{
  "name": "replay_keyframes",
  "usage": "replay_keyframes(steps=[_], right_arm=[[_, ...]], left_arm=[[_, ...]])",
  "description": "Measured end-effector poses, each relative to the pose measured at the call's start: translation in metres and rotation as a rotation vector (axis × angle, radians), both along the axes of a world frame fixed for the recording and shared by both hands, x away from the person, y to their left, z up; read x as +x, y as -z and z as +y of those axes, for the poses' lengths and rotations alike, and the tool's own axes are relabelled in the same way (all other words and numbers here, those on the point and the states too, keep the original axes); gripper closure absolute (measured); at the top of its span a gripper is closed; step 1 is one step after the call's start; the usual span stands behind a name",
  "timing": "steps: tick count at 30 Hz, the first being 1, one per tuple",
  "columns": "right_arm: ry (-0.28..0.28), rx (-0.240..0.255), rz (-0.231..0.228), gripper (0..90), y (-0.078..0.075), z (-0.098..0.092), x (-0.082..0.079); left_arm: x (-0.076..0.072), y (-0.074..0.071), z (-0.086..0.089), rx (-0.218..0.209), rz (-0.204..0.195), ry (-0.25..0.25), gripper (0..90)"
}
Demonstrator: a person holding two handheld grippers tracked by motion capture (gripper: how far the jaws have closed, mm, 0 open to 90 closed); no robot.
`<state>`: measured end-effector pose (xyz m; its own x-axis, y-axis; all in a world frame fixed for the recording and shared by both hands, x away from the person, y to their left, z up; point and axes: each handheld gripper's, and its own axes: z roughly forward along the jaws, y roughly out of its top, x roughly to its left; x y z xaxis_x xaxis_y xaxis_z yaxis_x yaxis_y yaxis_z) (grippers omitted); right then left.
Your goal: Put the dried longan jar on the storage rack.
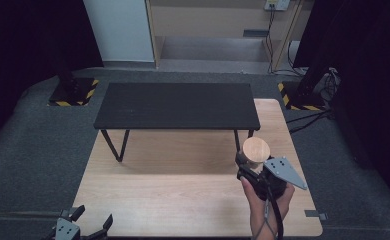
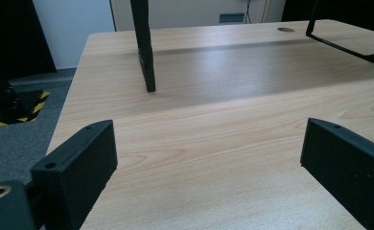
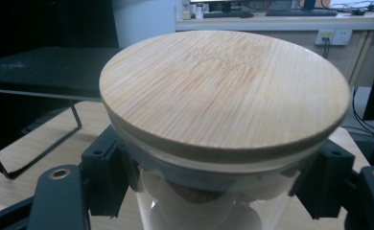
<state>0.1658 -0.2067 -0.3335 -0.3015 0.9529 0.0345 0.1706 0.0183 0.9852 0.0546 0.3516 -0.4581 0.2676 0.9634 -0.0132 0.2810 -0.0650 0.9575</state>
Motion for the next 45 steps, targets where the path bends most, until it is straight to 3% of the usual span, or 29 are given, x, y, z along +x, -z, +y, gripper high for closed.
replay_keyframes(steps=[12, 19, 30, 45], right_arm=[[-0.012, -0.006, -0.028, 26.0, -0.034, 0.000, 0.030], [-0.023, -0.006, -0.021, 26.0, -0.047, 0.003, 0.056], [-0.021, -0.042, 0.005, 26.0, -0.059, 0.013, 0.095], [0.007, -0.073, 0.035, 26.0, -0.057, 0.024, 0.136]], left_arm=[[0.000, 0.000, 0.001, -0.004, -0.003, 0.006, 4.2], [0.000, -0.001, 0.000, -0.007, -0.005, 0.007, 4.2], [0.000, 0.000, 0.001, -0.011, -0.004, -0.002, 4.3], [0.003, 0.001, 0.002, -0.017, -0.001, -0.005, 4.3]])
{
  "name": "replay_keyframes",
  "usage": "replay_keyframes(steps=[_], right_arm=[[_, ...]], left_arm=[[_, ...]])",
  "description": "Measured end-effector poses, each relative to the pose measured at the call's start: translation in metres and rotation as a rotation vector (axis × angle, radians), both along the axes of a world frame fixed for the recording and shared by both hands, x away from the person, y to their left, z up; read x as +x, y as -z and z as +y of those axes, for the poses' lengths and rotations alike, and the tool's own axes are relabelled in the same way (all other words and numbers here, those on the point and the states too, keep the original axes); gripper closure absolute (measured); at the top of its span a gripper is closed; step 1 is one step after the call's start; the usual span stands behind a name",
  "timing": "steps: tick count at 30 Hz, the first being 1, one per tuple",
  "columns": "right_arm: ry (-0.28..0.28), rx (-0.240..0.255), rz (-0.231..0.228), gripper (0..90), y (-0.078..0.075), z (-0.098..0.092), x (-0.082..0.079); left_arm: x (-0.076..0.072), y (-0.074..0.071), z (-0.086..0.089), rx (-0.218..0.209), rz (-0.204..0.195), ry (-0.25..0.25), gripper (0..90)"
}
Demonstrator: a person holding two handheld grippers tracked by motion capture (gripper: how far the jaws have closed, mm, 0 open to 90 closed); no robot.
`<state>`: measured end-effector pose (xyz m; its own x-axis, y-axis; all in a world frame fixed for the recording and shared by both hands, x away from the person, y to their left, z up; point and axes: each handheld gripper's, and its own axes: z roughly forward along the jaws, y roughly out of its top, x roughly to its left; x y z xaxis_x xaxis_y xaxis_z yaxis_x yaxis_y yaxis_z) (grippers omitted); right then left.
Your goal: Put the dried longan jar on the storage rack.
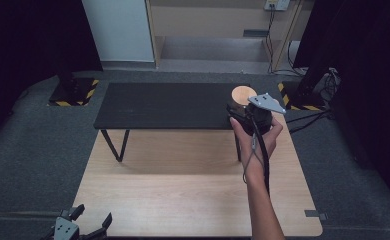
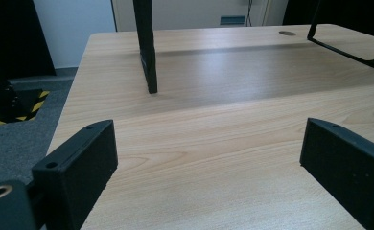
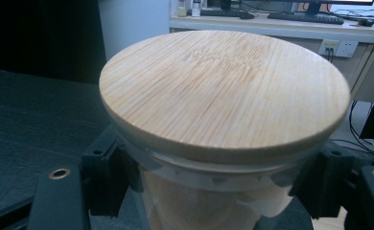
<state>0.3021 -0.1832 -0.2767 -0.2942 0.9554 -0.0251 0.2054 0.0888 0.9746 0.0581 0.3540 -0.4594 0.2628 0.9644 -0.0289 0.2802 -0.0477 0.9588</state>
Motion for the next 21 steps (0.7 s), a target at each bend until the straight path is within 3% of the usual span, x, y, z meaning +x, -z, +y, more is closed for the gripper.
replay_keyframes(steps=[8, 21], right_arm=[[0.012, -0.001, 0.026, 26.0, 0.004, 0.002, 0.018], [0.012, -0.011, 0.070, 26.0, 0.006, 0.005, 0.035]], left_arm=[[0.002, 0.000, 0.002, 0.002, 0.003, -0.001, 4.4], [0.004, 0.000, 0.002, 0.004, 0.007, 0.000, 4.6]])
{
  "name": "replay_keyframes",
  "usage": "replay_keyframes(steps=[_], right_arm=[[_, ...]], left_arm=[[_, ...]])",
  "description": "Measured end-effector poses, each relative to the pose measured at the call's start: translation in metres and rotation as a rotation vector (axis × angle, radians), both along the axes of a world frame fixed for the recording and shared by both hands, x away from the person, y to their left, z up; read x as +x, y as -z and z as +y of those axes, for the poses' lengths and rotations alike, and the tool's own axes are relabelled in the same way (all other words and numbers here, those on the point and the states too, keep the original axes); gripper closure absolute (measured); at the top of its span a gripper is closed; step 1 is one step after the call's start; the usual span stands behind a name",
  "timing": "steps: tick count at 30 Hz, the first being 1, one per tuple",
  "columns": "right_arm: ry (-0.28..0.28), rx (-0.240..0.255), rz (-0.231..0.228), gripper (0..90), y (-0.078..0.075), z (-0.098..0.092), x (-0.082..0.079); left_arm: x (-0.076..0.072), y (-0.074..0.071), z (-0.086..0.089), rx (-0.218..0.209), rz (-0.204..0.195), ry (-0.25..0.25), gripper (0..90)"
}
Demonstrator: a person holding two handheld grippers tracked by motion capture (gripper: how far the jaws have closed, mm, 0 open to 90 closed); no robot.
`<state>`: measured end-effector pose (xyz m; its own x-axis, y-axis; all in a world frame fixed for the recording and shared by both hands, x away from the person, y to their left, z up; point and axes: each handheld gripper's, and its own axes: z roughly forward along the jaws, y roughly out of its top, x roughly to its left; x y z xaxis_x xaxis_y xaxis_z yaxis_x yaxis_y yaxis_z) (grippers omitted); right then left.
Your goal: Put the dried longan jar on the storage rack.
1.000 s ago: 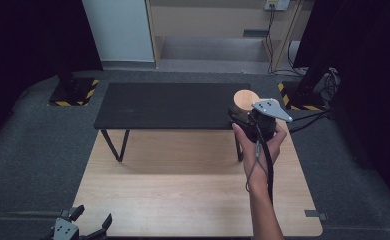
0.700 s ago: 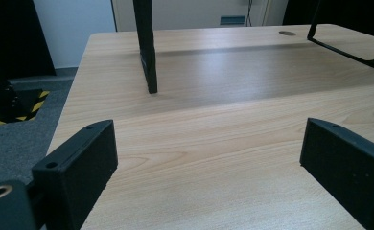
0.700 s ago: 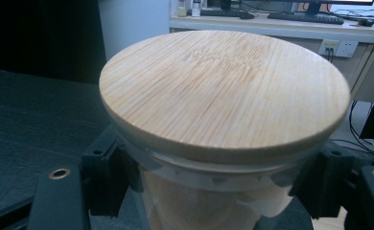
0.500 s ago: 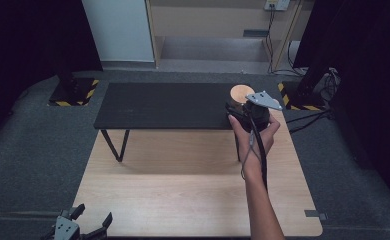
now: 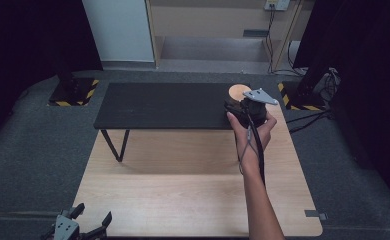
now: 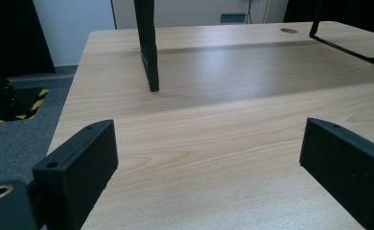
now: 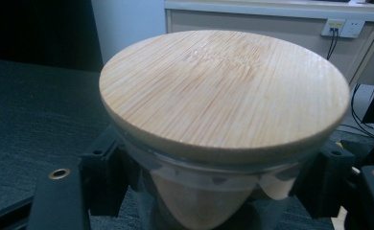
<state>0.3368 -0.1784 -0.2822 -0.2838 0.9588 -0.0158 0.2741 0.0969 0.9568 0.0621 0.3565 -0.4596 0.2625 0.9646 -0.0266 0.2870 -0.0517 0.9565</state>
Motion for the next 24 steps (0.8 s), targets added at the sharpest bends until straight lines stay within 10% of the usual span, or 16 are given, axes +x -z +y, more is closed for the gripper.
replay_keyframes(steps=[18, 24], right_arm=[[-0.012, 0.009, -0.005, 25.4, 0.0032, -0.0026, 0.0035], [-0.016, 0.003, -0.031, 8.2, 0.0066, -0.0037, 0.0047]], left_arm=[[-0.0015, 0.0001, 0.0025, -0.005, -0.002, 0.000, 4.6], [-0.0018, -0.0001, 0.0025, -0.005, -0.003, 0.002, 4.6]])
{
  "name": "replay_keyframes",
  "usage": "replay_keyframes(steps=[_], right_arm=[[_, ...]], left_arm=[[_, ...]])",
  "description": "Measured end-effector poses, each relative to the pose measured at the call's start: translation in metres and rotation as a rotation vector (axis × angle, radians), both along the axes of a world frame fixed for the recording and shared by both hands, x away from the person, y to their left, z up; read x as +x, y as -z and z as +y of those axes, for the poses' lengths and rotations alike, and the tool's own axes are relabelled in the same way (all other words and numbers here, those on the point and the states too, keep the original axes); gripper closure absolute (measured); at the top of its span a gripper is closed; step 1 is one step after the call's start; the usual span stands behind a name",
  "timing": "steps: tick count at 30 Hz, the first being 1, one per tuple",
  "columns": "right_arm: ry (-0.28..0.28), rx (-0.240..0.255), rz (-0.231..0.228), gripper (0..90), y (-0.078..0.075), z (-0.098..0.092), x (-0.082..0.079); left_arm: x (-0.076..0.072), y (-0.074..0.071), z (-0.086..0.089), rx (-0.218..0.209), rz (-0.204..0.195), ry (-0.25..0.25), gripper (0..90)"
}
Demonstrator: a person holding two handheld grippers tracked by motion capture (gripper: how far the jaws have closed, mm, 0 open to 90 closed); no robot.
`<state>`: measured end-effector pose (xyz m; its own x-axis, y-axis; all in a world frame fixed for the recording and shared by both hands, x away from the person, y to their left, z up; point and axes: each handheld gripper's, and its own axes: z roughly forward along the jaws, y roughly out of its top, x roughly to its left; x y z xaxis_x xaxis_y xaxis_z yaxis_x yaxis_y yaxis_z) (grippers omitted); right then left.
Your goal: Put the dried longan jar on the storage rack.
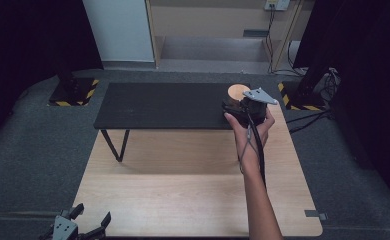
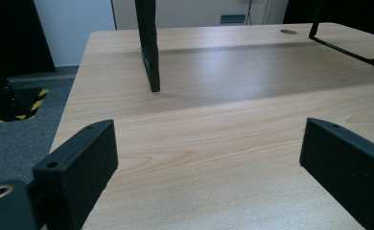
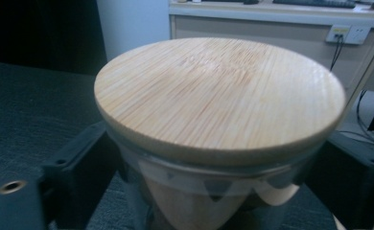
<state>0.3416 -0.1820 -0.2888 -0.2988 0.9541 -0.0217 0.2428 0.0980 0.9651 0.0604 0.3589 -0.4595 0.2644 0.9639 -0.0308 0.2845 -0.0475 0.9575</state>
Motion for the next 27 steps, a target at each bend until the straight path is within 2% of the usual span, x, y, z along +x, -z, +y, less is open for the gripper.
replay_keyframes(steps=[3, 6, 27], right_arm=[[0.021, -0.013, -0.021, 4.2, 0.002, 0.004, -0.002], [0.012, -0.018, -0.022, 1.3, 0.002, 0.004, -0.002], [0.022, 0.000, -0.039, 1.0, 0.004, 0.003, -0.012]], left_arm=[[0.000, 0.000, 0.000, 0.001, 0.000, 0.000, 4.6], [-0.001, 0.000, 0.001, 0.000, -0.001, -0.002, 4.6], [-0.003, 0.000, 0.003, -0.003, -0.006, -0.005, 4.6]])
